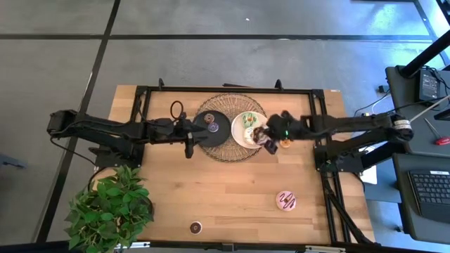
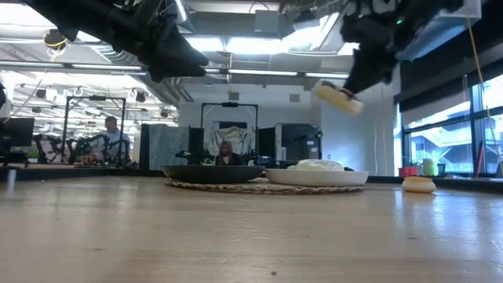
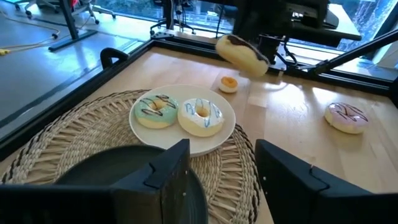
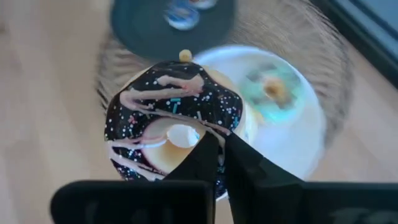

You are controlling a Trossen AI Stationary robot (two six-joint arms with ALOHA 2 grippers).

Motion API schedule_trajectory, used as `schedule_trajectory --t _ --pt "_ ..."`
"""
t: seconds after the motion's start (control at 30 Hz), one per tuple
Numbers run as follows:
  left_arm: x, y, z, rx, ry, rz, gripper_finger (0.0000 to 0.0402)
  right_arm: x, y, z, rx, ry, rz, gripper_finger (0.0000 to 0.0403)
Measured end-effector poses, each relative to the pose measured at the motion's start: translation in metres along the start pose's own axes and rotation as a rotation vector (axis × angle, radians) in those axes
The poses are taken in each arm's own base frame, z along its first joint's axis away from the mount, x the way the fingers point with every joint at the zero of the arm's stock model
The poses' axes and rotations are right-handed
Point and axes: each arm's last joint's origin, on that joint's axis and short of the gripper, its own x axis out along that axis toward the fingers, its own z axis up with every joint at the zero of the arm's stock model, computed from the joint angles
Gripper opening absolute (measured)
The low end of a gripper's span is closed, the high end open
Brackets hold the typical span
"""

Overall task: Pick & Place donuts
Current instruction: Put the big black donut on the white plate

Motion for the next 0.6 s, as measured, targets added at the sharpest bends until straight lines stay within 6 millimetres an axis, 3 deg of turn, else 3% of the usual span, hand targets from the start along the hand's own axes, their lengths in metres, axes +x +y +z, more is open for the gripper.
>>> schedule_trajectory --t 0.13,0.37,0.6 --pt "0.0 0.0 0.0 0.0 0.0 0.0 0.018 0.013 -0.028 0.005 0.001 -0.019 0.026 0.002" --pt "0.0 0.0 0.0 0.0 0.0 0.0 0.0178 0.037 -0.071 -0.013 0.049 0.003 0.128 0.002" --pt "0.0 0.0 0.0 0.0 0.0 0.0 0.018 0.057 -0.094 -0.029 0.071 -0.01 0.215 0.002"
